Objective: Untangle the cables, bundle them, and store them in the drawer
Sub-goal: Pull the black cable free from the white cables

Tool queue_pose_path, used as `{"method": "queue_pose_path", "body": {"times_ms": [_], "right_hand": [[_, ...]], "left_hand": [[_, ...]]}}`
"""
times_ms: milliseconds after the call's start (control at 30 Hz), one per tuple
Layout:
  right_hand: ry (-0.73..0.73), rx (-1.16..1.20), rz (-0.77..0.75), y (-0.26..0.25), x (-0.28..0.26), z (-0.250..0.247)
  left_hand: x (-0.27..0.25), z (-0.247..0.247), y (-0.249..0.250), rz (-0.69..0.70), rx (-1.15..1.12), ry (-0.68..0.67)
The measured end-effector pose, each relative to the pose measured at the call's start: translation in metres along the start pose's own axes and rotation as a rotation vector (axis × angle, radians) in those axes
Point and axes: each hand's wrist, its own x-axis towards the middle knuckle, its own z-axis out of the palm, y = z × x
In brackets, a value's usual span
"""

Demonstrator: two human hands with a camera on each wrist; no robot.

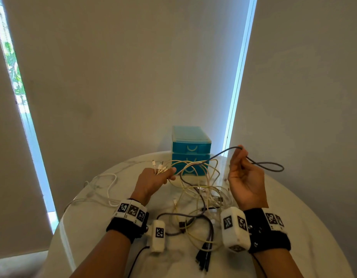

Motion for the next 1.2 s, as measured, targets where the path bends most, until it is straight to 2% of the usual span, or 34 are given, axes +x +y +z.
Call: {"method": "queue_pose_path", "body": {"times_ms": [133,233,333,433,633,800,867,933,1033,1100,1133,1200], "right_hand": [[0.073,-0.019,-0.041,-0.001,0.003,-0.006],[0.015,-0.049,-0.015,0.007,0.001,-0.002],[0.006,-0.172,0.011,0.020,-0.004,0.012],[-0.049,-0.222,0.071,0.035,-0.011,0.033],[-0.092,-0.290,0.156,0.054,-0.003,0.070],[-0.066,-0.323,0.072,0.038,0.011,0.068],[-0.111,-0.500,0.046,0.031,0.011,0.057],[-0.184,-0.855,0.029,0.030,0.009,0.045],[-0.402,-1.760,-0.043,0.041,0.009,0.025],[-0.499,-2.273,-0.020,0.054,0.011,0.013],[-0.513,-2.408,0.003,0.060,0.012,0.009],[-0.544,-2.499,0.037,0.068,0.018,0.000]], "left_hand": [[0.002,0.000,-0.004,-0.032,-0.063,0.006],[0.000,0.000,0.005,-0.022,-0.122,-0.051],[-0.006,0.004,0.012,0.010,-0.046,-0.165],[-0.014,0.006,0.016,0.070,-0.030,-0.203],[-0.013,0.011,0.022,0.126,-0.189,-0.152],[-0.003,0.007,0.016,0.092,-0.249,-0.024],[-0.003,0.005,0.017,0.047,-0.288,0.017],[-0.001,0.003,0.017,-0.020,-0.355,0.017],[0.002,0.001,0.019,-0.089,-0.496,0.022],[0.002,-0.001,0.019,-0.119,-0.572,0.006],[0.003,-0.001,0.018,-0.122,-0.605,-0.007],[0.003,-0.001,0.016,-0.121,-0.632,-0.013]]}}
